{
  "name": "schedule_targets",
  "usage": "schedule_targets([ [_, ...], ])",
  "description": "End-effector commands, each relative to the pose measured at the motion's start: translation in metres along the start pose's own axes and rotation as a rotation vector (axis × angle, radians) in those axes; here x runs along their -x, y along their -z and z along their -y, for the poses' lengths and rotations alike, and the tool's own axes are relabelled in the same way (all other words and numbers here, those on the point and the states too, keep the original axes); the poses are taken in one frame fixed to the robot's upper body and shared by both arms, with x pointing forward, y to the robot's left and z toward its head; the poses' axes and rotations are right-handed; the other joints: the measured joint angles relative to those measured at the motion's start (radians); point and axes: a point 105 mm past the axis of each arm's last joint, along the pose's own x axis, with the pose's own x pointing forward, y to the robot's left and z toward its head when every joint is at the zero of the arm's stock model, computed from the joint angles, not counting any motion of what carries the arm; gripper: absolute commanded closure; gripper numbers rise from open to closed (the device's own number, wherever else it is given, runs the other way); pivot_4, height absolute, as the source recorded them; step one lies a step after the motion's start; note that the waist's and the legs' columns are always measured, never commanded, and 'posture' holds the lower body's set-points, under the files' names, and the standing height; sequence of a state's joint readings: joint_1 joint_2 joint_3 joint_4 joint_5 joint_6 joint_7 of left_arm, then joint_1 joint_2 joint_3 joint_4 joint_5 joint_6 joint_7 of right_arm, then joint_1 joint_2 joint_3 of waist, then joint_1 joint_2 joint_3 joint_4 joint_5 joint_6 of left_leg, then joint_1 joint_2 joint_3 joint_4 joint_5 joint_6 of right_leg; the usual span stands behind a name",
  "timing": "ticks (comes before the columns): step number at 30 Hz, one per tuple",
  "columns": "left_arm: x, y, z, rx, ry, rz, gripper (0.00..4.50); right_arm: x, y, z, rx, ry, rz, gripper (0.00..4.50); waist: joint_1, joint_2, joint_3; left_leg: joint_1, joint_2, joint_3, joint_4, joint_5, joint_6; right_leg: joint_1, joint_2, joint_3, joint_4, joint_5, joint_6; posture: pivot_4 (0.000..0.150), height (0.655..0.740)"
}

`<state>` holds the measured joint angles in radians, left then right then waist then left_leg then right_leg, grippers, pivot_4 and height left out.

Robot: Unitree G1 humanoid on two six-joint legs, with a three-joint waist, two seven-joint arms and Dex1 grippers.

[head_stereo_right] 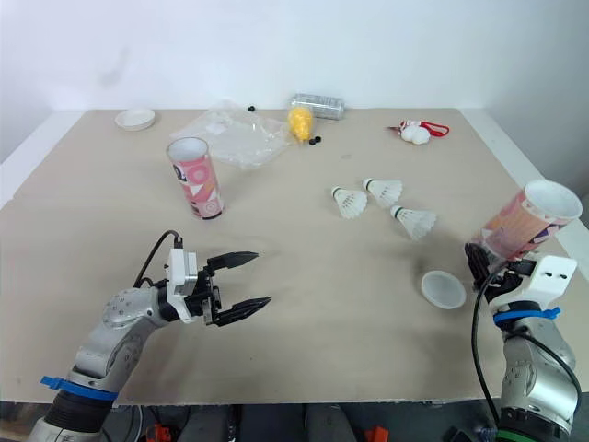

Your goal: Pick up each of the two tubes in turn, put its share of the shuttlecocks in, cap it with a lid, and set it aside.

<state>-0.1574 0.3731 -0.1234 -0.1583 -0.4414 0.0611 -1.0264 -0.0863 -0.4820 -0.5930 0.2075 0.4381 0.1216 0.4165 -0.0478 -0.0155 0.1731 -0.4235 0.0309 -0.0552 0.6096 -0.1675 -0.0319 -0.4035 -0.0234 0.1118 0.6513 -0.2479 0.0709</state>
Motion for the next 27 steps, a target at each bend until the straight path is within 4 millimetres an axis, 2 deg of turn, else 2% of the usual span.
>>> schedule_targets([
  [1, -0.003, -0.009, 0.002, -0.033, 0.017, 0.011, 0.0, -0.003, -0.012, 0.013, 0.0, 0.055, 0.047, 1.51, 0.0, 0.001, -0.001, 0.0, 0.0, 0.0, 0.0, 0.0, 0.0, 0.0, 0.0, 0.0, 0.0, 0.0, 0.0, 0.15, 0.74],
  [8, -0.003, -0.009, 0.001, -0.033, 0.016, 0.002, 0.0, -0.007, 0.0, 0.02, -0.003, 0.081, -0.004, 1.51, -0.001, 0.003, -0.002, 0.0, 0.0, 0.0, 0.0, 0.0, 0.001, 0.0, 0.0, 0.0, 0.0, 0.0, 0.0, 0.15, 0.74],
  [9, -0.003, -0.009, 0.001, -0.033, 0.016, 0.001, 0.0, -0.007, 0.0, 0.019, 0.005, 0.074, -0.011, 0.61, -0.001, 0.003, -0.002, 0.0, 0.0, 0.0, 0.001, 0.0, 0.001, 0.001, 0.0, 0.0, 0.0, 0.0, 0.0, 0.15, 0.74],
  [11, -0.002, -0.008, 0.002, -0.031, 0.015, -0.002, 0.0, -0.007, 0.002, 0.016, 0.023, 0.056, -0.021, 0.07, -0.001, 0.003, -0.002, 0.0, 0.0, 0.0, 0.001, 0.0, 0.001, 0.001, 0.0, 0.0, 0.0, 0.0, 0.0, 0.15, 0.74],
  [18, -0.002, -0.006, 0.003, -0.02, 0.016, -0.008, 0.0, 0.003, 0.005, 0.012, 0.037, 0.044, -0.036, 0.07, 0.0, 0.003, -0.002, 0.0, 0.0, 0.0, 0.001, 0.0, 0.001, 0.001, 0.0, 0.0, 0.0, 0.0, 0.0, 0.15, 0.74],
  [27, -0.004, -0.002, 0.004, -0.013, 0.034, -0.02, 0.0, 0.029, -0.008, 0.01, 0.033, 0.055, -0.027, 0.07, 0.0, 0.003, -0.002, 0.0, 0.0, 0.0, 0.001, 0.0, 0.001, 0.001, 0.0, 0.001, 0.0, 0.0, 0.0, 0.15, 0.74],
])
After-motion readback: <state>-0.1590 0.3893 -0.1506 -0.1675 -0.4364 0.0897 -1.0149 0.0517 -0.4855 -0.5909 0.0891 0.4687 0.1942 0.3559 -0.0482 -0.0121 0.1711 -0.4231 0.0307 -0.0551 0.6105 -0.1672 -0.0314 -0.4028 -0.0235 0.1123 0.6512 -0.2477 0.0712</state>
